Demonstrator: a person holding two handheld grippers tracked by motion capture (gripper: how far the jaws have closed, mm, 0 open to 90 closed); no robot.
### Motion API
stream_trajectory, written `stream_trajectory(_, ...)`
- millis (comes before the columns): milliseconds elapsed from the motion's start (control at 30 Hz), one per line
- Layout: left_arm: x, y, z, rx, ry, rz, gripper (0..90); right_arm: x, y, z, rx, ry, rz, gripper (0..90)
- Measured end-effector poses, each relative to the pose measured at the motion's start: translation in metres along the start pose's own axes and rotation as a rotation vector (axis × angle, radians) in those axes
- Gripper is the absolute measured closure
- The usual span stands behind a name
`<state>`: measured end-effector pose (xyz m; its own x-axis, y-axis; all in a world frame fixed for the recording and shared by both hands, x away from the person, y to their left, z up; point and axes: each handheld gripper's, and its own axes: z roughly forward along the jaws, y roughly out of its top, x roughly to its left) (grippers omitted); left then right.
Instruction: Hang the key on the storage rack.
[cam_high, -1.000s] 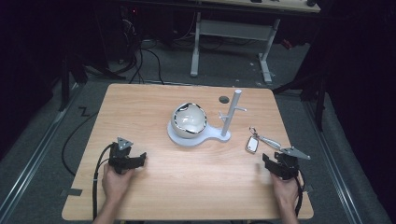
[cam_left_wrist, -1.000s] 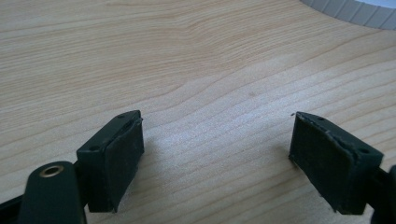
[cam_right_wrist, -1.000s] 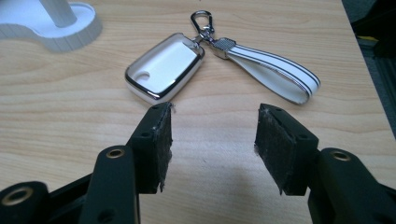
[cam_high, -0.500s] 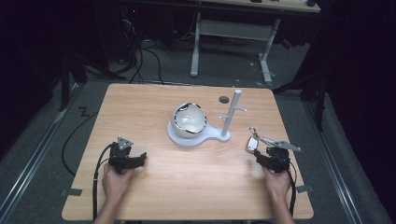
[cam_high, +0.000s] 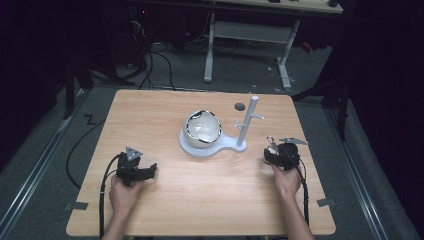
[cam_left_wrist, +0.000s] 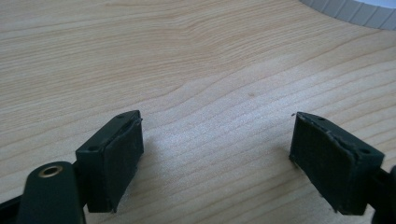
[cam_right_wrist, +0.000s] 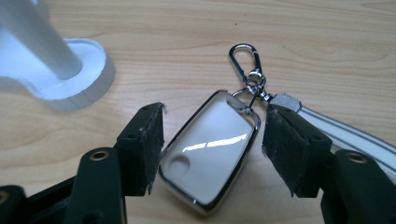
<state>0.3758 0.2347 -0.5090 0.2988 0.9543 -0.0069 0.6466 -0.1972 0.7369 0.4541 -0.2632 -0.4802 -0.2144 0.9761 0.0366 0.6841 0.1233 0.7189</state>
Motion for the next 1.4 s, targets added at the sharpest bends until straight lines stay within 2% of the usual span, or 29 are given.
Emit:
stream_trajectory(167, 0.0, 0.0, 0.0, 0.0, 0.0, -0.001, 17.8, 0.001, 0.006, 0.01, 0.041, -0.04, 0.014, 35.6)
stream_trajectory(400, 0.0, 0.0, 0.0, 0.0, 0.0, 0.001, 17.8, -0.003, 0.005, 0.018, 0.053, -0.057, 0.032, 36.9)
stream_trajectory(500, 0.0, 0.0, 0.0, -0.001, 0.0, 0.001, 17.9, -0.002, 0.003, 0.023, 0.063, -0.073, -0.006, 42.4)
stream_trajectory(633, 0.0, 0.0, 0.0, -0.001, 0.0, 0.0, 17.9, -0.002, 0.001, 0.021, 0.044, -0.066, -0.045, 50.6)
stream_trajectory(700, 0.0, 0.0, 0.0, -0.001, 0.0, 0.0, 18.0, -0.002, -0.001, 0.02, 0.041, -0.06, -0.051, 51.7)
stream_trajectory(933, 0.0, 0.0, 0.0, -0.001, 0.0, 0.0, 18.1, -0.011, -0.007, 0.013, 0.033, -0.014, -0.078, 54.4)
stream_trajectory(1100, 0.0, 0.0, 0.0, -0.001, 0.0, 0.0, 18.1, -0.019, -0.014, 0.005, 0.006, 0.047, -0.061, 54.8)
stream_trajectory(1167, 0.0, 0.0, 0.0, -0.002, 0.0, -0.006, 18.1, -0.019, -0.014, 0.004, 0.005, 0.049, -0.059, 54.9)
stream_trajectory(1200, 0.0, 0.0, 0.0, -0.002, 0.0, -0.006, 18.1, -0.023, -0.016, -0.002, -0.017, 0.082, -0.05, 54.9)
stream_trajectory(1267, 0.0, 0.0, 0.0, -0.003, 0.0, -0.006, 18.1, -0.024, -0.015, -0.004, -0.024, 0.094, -0.043, 54.9)
stream_trajectory(1300, 0.0, 0.0, 0.0, -0.002, 0.0, -0.006, 18.1, -0.028, -0.015, -0.01, -0.049, 0.132, -0.021, 55.0)
stream_trajectory(1400, 0.0, 0.0, 0.0, -0.002, 0.0, -0.006, 18.1, -0.03, -0.014, -0.018, -0.069, 0.16, -0.012, 55.0)
